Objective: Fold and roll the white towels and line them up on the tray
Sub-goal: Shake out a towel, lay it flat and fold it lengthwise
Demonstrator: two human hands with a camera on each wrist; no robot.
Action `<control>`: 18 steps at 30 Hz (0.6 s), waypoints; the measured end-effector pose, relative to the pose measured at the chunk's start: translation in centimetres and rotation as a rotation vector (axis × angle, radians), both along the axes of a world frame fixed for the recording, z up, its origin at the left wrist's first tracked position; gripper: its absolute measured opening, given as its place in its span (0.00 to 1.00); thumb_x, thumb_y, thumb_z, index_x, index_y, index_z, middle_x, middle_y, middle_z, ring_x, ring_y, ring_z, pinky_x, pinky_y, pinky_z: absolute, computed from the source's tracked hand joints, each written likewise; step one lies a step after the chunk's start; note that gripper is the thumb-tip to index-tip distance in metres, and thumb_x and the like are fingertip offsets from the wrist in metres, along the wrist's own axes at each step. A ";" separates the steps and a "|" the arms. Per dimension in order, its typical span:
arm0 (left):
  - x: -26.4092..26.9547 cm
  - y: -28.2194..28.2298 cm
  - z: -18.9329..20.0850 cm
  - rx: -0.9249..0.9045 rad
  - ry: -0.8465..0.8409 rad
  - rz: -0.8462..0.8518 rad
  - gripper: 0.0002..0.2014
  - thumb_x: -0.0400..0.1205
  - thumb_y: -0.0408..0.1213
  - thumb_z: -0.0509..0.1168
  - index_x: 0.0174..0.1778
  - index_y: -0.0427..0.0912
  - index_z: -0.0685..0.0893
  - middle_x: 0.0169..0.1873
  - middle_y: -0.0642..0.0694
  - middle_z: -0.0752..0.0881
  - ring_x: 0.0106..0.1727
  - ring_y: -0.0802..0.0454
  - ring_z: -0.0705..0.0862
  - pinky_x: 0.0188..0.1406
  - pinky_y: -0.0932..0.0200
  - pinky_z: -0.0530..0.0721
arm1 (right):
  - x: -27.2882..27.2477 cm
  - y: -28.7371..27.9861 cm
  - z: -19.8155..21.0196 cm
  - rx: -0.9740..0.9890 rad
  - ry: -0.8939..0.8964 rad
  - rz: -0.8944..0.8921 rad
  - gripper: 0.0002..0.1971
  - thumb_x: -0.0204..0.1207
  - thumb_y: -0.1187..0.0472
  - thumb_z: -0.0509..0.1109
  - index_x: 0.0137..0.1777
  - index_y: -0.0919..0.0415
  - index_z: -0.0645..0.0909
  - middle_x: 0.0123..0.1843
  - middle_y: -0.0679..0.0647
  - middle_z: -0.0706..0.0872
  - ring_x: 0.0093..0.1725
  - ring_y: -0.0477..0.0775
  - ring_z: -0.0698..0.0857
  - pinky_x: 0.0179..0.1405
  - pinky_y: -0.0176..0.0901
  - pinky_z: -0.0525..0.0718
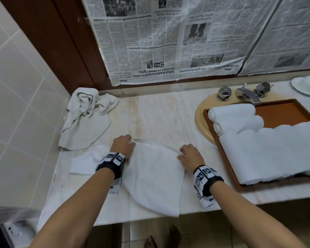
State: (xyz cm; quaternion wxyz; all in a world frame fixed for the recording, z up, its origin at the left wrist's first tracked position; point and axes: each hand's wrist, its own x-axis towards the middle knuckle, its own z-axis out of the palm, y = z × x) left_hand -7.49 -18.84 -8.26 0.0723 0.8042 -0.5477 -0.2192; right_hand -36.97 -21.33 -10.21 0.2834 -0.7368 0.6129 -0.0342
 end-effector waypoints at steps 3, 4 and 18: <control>-0.4 0.1 0.3 -0.029 -0.009 0.040 0.16 0.84 0.42 0.63 0.64 0.39 0.83 0.58 0.35 0.84 0.60 0.36 0.81 0.57 0.50 0.78 | 0.0 -0.4 0.6 0.005 -0.037 0.013 0.08 0.81 0.59 0.67 0.56 0.59 0.82 0.56 0.55 0.81 0.58 0.58 0.80 0.57 0.46 0.77; -0.5 0.3 0.6 -0.045 0.004 0.058 0.15 0.83 0.42 0.64 0.62 0.38 0.85 0.56 0.36 0.85 0.59 0.37 0.82 0.55 0.52 0.77 | -0.2 -0.6 1.1 -0.003 -0.078 0.006 0.08 0.80 0.58 0.68 0.55 0.60 0.83 0.54 0.55 0.82 0.56 0.57 0.81 0.56 0.45 0.77; 2.6 7.1 3.1 0.176 0.042 0.116 0.16 0.77 0.46 0.75 0.58 0.46 0.86 0.59 0.46 0.86 0.59 0.47 0.82 0.54 0.62 0.74 | 2.2 3.2 3.3 0.062 -0.353 0.164 0.05 0.81 0.54 0.68 0.45 0.54 0.81 0.38 0.49 0.86 0.33 0.47 0.84 0.38 0.43 0.81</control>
